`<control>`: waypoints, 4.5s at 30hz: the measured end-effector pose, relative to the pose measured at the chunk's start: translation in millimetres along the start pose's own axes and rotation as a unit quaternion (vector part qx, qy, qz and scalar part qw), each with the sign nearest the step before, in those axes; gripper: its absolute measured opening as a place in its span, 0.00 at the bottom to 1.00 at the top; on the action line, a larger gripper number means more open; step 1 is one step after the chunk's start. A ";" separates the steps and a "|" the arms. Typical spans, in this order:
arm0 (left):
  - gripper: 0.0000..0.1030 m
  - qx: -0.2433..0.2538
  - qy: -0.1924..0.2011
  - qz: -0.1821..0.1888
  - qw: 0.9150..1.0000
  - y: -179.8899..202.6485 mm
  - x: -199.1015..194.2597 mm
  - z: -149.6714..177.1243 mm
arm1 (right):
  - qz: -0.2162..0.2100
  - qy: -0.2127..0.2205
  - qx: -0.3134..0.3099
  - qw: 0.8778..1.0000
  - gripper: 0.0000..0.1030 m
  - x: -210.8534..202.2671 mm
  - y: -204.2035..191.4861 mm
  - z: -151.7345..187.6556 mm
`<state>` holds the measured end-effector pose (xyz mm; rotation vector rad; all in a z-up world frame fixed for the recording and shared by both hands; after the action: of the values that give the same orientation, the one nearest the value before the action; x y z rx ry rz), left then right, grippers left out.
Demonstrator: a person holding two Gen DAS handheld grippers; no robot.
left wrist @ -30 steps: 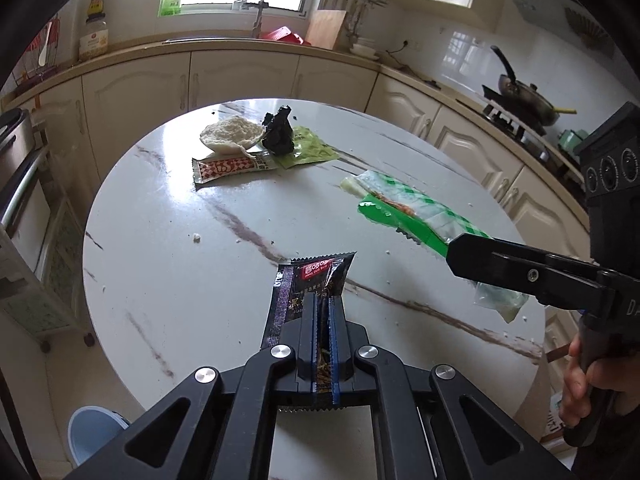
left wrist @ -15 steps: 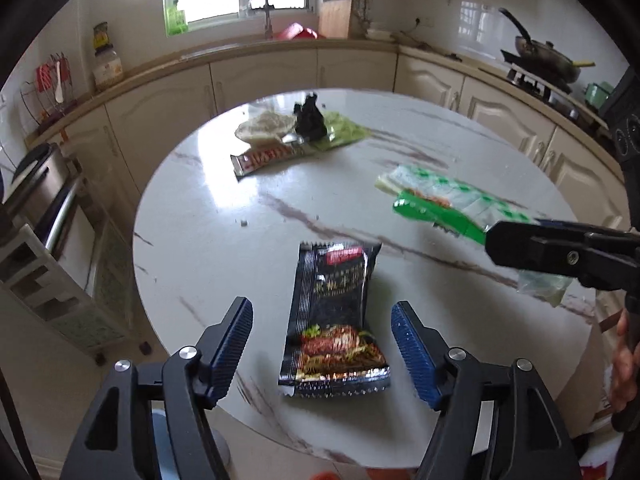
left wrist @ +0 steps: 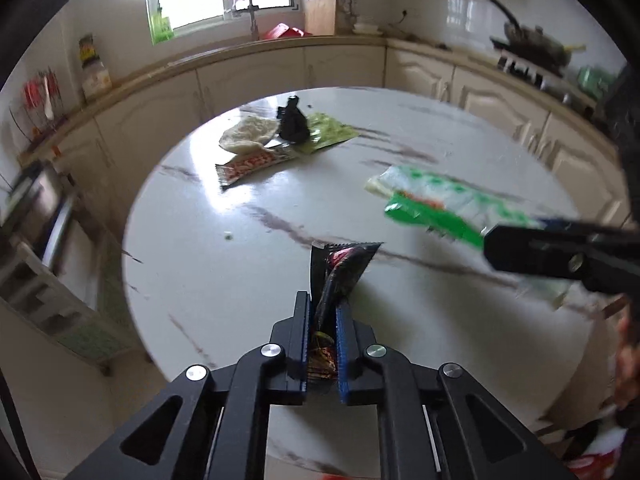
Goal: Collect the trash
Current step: 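Lift the black packet with the left tool while the right tool holds the tissue pack, then carry the black packet and tissue pack over the blue bin and open both tools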
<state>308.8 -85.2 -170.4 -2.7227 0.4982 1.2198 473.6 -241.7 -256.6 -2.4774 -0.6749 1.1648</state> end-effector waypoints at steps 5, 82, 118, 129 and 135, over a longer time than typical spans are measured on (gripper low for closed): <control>0.03 -0.037 0.010 0.046 0.998 -4.2 -4.2 4.3 | -0.003 0.004 -0.003 1.000 0.60 -2.3 -7.6 1.0; 0.20 0.055 -0.028 0.040 0.997 -31.6 12.3 12.0 | 0.000 -0.006 -0.004 1.000 0.60 8.5 -17.2 8.9; 0.13 -0.287 0.020 -0.049 0.956 -329.6 -102.0 235.1 | -0.104 -0.141 -0.158 0.972 0.60 213.3 -276.7 75.9; 0.24 -0.401 -0.058 -0.076 0.911 -419.4 -53.4 321.3 | -0.111 -0.249 -0.153 0.950 0.60 334.6 -305.8 149.8; 0.49 -0.433 -0.068 -0.118 0.891 -438.8 -54.6 328.1 | -0.114 -0.269 -0.148 0.945 0.61 367.5 -309.2 162.2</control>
<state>194.0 418.3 -361.4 -3.1561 -0.5308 1.8680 464.6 229.5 -443.1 -2.2120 -1.3297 1.7688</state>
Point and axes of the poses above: each gripper's, at about its wrist camera, not at the fingertips, and x roughly the way its jaws point, y to its right, z to its underside, the point moved 6 cm from there along x, roughly the way its jaws point, and after that the axes turned 1 degree about -z, right-handed, at the moved point
